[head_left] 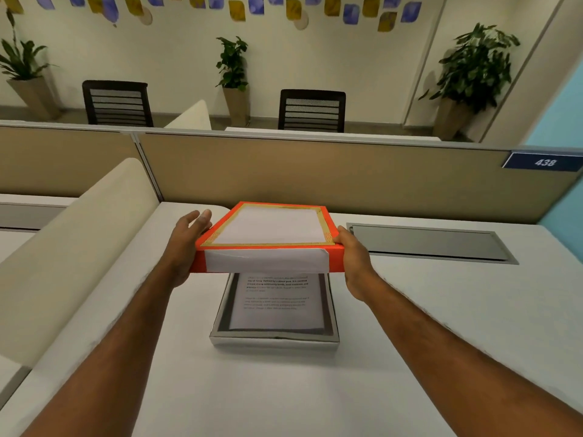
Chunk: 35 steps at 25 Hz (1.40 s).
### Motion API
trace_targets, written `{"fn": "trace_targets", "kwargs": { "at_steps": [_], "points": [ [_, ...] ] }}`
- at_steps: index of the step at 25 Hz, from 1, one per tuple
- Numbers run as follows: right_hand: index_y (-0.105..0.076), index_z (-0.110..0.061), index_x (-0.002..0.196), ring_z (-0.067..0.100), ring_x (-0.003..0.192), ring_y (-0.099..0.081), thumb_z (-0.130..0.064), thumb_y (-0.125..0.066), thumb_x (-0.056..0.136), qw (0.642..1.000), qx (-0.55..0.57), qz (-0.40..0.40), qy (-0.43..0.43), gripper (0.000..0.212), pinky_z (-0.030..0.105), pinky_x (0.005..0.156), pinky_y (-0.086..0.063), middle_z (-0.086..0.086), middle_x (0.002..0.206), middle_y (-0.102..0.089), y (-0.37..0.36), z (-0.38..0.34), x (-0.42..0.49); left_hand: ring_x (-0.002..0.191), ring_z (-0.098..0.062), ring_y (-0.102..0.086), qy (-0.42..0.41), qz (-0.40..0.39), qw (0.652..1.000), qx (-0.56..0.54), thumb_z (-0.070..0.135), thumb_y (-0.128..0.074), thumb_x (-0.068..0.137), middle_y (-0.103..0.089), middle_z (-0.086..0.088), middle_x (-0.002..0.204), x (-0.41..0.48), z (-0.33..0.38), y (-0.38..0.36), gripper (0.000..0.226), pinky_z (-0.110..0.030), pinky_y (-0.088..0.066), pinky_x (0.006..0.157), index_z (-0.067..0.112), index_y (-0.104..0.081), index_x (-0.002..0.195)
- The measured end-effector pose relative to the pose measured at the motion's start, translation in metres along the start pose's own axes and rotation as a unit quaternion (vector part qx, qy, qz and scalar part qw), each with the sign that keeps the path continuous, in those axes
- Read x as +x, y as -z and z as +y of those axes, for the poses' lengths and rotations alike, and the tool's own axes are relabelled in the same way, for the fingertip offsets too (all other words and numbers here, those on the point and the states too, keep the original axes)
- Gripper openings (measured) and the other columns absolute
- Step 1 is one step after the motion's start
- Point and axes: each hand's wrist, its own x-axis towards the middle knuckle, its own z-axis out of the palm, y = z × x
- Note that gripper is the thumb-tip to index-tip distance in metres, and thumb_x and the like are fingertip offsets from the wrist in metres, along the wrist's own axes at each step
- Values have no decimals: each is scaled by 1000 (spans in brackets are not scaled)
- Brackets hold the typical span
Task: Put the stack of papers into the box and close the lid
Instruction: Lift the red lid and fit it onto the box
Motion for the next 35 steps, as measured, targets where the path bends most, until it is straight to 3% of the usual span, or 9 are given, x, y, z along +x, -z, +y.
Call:
{"fn": "trace_targets", "kwargs": {
  "at_steps": [3, 9, 12, 16, 20, 24, 30, 33, 35],
  "points": [
    [-55, -26, 84, 13, 77, -63, -32, -43, 96, 1000, 3, 18, -23, 18, 23, 65, -49, 2, 86, -66, 2, -3, 10, 109, -28, -64, 25, -19, 999, -10, 65, -48, 86, -54, -5, 135, 6, 0, -6, 67, -48, -56, 87, 25, -34, 138],
    [-54, -27, 87, 15, 80, -64, -34, -45, 95, 998, 6, 23, -65, 14, 24, 66, -50, 1, 86, -66, 8, 3, 18, 85, -20, -70, 43, -19, 998, -29, 65, -46, 87, -61, 9, 98, 8, -4, -17, 34, -37, -59, 67, 35, -45, 104],
    [-55, -29, 89, 18, 82, -67, -32, -46, 96, 998, 9, 7, -66, 11, 27, 69, -55, 0, 90, -68, 11, 21, 12, 88, -21, -70, 61, -14, 997, -41, 64, -46, 88, -59, 13, 101, 0, -18, -14, 39, -35, -59, 62, 34, -43, 113],
    [-55, -30, 96, 23, 89, -69, -28, -44, 98, 999, -16, -9, -41, 11, 34, 78, -58, -2, 103, -67, 15, 51, 4, 78, -25, -75, 80, -54, 995, -35, 60, -42, 92, -76, 6, 87, -15, -42, -13, 33, -33, -59, 57, 32, -58, 100],
    [-51, -31, 116, 23, 95, -66, -22, -42, 100, 997, -50, -33, -39, 20, 28, 69, -59, -3, 114, -63, 19, 74, -3, 84, -29, -75, 86, -98, 991, -5, 64, -44, 84, -72, -8, 108, -26, -65, -18, 51, -38, -62, 66, 27, -61, 114],
    [-49, -23, 133, 25, 105, -63, -16, -44, 98, 995, -57, -51, -66, 36, 30, 72, -58, 4, 126, -62, 20, 102, -7, 108, -37, -63, 158, -74, 981, 81, 64, -46, 87, -61, -13, 126, -30, -98, -24, 71, -55, -50, 97, 13, -48, 137],
    [-35, -27, 144, 22, 110, -58, -20, -55, 94, 991, -114, -42, -50, 54, 27, 76, -54, 2, 134, -54, 20, 130, -10, 88, -14, -58, 121, -49, 979, 155, 56, -46, 92, -57, -3, 118, -42, -132, -30, 60, -37, -48, 80, 16, -44, 136],
    [-28, -28, 147, 19, 109, -55, -24, -57, 94, 989, -141, -33, -44, 60, 22, 71, -53, 0, 138, -48, 19, 140, -10, 97, -19, -59, 94, -33, 977, 189, 54, -50, 91, -57, -6, 127, -44, -145, -30, 64, -37, -52, 83, 15, -39, 141],
    [-23, -28, 150, 19, 113, -53, -28, -56, 95, 986, -161, -23, -37, 64, 30, 82, -55, 0, 144, -44, 17, 148, -11, 102, -20, -58, 69, -26, 975, 209, 51, -53, 91, -56, -7, 133, -49, -155, -29, 66, -39, -54, 87, 16, -36, 144]
  ]
}}
